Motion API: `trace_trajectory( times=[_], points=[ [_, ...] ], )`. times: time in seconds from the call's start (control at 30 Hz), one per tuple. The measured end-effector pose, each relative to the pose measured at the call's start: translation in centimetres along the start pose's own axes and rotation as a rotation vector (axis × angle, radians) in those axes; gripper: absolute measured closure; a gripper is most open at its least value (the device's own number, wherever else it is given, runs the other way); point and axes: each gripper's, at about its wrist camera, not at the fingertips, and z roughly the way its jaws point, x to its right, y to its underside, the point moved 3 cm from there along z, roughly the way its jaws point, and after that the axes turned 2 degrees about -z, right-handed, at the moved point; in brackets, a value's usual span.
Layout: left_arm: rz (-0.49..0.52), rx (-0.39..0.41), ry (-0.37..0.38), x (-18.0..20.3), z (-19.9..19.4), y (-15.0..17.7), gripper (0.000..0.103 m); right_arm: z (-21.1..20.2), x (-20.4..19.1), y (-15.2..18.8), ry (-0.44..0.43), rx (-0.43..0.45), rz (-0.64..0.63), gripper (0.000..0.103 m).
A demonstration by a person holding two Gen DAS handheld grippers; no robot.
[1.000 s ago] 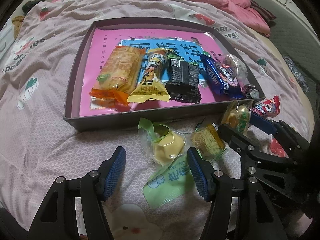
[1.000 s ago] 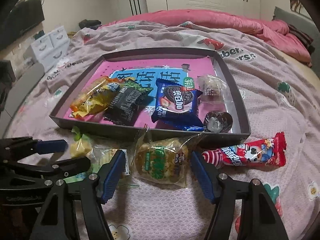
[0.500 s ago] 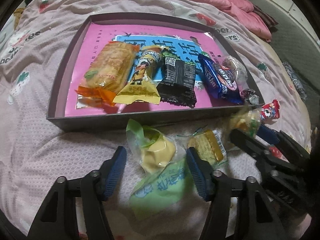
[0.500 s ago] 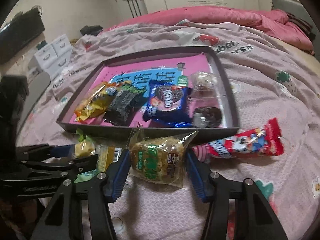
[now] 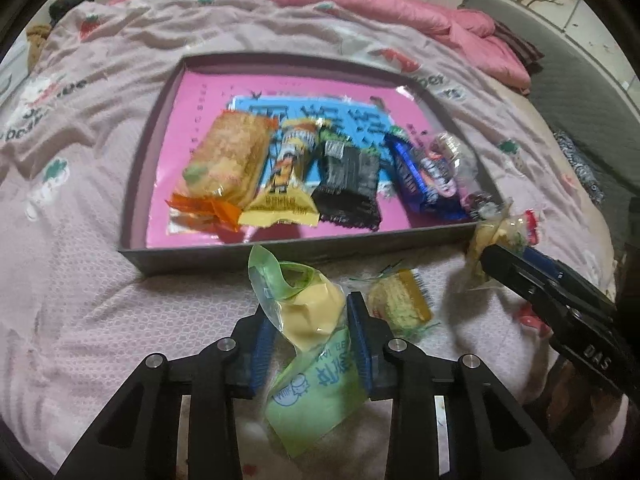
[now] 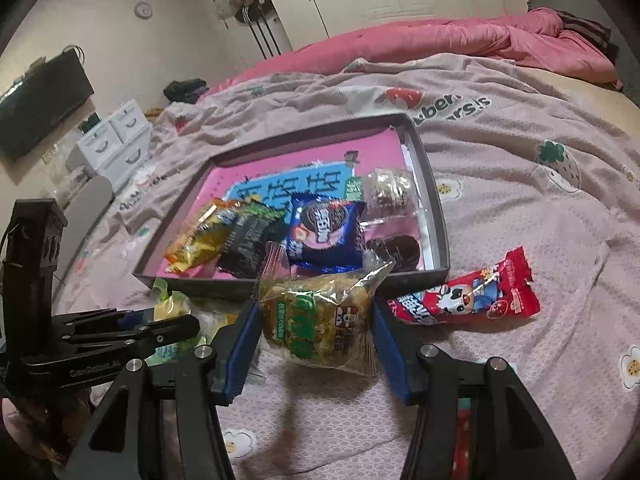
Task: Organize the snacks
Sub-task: 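Carry the pale green bag over the tray with the left tool while the right carries the pastry bag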
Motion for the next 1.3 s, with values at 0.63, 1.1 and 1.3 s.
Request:
trace_trajectory(
  times=[0.63,1.1,1.3],
  points=[
    [0.012,0.137,-0.003,0.8,-5.1,-1.8,0.067,-2.7,-0.4,-1.6,-0.018,0.123,-0.035,0.048],
    [0.027,0.182,-0.026,1.8,-6.0,-3.3,0.068,-3.7,-0.5,-2.6,-0.047,0.183,-0.059,0.048],
    [0.023,0.193,-0.025,2.2,-5.9,-4.3,0.068,-4.0,0.0,-3.1,-0.039,0.2,-0.052,0.048]
  ],
)
